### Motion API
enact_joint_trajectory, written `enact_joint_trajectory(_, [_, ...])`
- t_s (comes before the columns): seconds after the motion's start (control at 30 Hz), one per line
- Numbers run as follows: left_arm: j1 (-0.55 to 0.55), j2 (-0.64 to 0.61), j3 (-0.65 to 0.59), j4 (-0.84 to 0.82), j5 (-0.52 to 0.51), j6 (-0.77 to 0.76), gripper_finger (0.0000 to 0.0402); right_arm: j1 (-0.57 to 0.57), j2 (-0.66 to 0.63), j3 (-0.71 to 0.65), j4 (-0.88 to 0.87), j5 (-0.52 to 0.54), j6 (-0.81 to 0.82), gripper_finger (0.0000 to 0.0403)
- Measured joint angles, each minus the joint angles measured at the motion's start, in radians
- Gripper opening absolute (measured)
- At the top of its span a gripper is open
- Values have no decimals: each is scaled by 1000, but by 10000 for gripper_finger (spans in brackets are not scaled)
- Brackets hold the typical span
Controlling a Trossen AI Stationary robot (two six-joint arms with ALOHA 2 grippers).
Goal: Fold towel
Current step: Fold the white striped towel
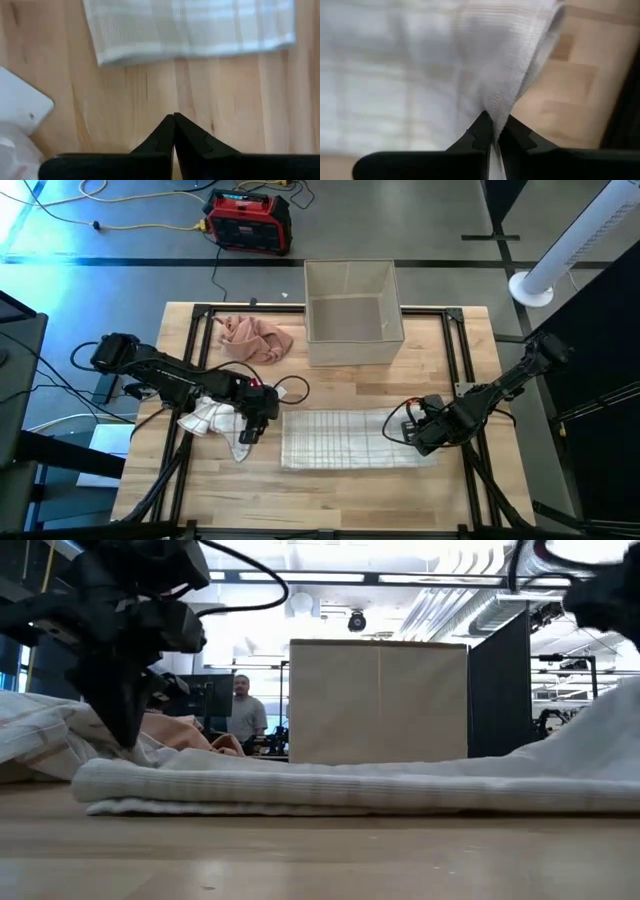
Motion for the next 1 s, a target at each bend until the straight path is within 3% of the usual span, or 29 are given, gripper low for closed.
enact_joint_trajectory(0.23, [-5, 0, 0, 25, -56, -126, 0, 0, -2, 155, -2, 30, -108, 11])
enact_joint_trajectory(0.4, [-44, 0, -46, 30, -71, -243, 0, -30, -3, 241, 108, 63, -217, 11])
enact_joint_trajectory(0.67, [-87, 25, -181, 270, -181, -327, 0, -189, 65, 244, 430, 61, -468, 11])
enact_joint_trajectory(1.0, [-80, 66, -208, 379, -208, -224, 0, -396, 371, 244, 1067, -60, -843, 11])
